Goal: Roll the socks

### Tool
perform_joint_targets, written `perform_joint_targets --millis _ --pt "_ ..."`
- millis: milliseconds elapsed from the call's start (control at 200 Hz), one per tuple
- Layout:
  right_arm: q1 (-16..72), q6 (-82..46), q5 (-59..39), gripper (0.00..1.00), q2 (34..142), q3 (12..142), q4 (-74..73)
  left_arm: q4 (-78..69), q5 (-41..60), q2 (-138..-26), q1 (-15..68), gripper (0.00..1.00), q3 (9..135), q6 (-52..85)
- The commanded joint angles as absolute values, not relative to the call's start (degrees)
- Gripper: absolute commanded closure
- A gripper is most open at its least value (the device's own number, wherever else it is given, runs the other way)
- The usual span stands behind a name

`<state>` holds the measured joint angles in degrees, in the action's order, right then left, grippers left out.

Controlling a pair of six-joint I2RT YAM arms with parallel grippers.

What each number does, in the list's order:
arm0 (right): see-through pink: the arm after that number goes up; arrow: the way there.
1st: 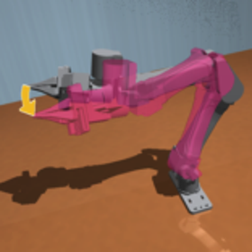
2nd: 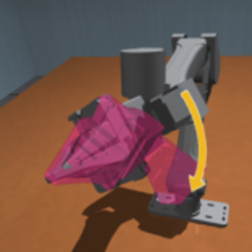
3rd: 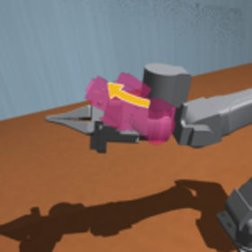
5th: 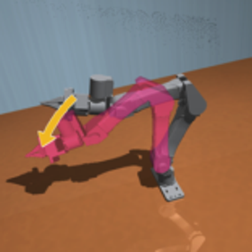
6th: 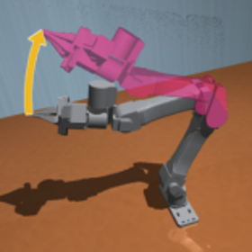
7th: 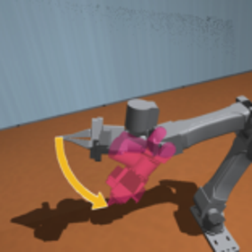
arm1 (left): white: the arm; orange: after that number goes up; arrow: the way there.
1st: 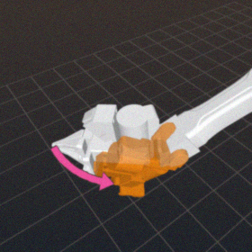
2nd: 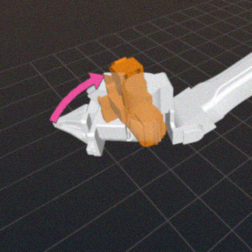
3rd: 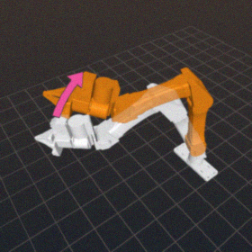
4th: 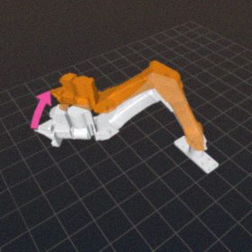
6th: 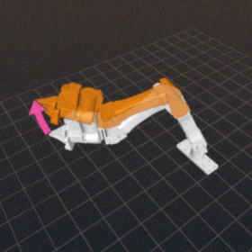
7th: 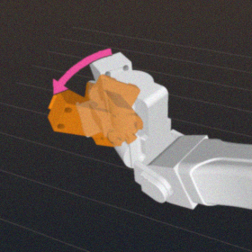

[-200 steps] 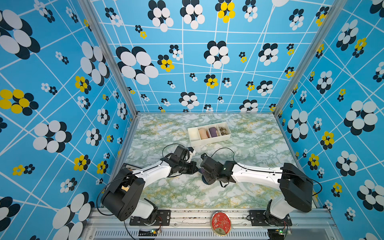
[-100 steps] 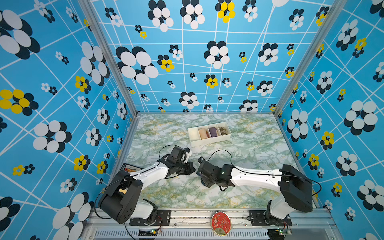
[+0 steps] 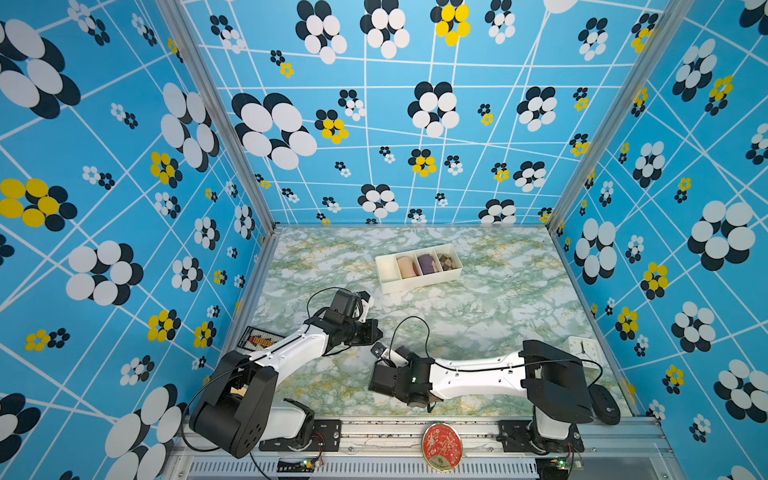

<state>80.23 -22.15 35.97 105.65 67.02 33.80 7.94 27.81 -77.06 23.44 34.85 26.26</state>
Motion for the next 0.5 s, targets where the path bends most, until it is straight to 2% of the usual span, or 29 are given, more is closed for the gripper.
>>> perform_joint_targets --millis 0,495 --pt "81.03 -24.03 34.98 1.0 107.49 66.78 38.06 10.11 28.3 -75.33 22.35 0.95 33.83 24.73" --pt "77.47 -23.72 19.62 1.0 106.61 60.32 32.03 12.23 28.89 -73.48 19.62 0.95 33.62 23.52"
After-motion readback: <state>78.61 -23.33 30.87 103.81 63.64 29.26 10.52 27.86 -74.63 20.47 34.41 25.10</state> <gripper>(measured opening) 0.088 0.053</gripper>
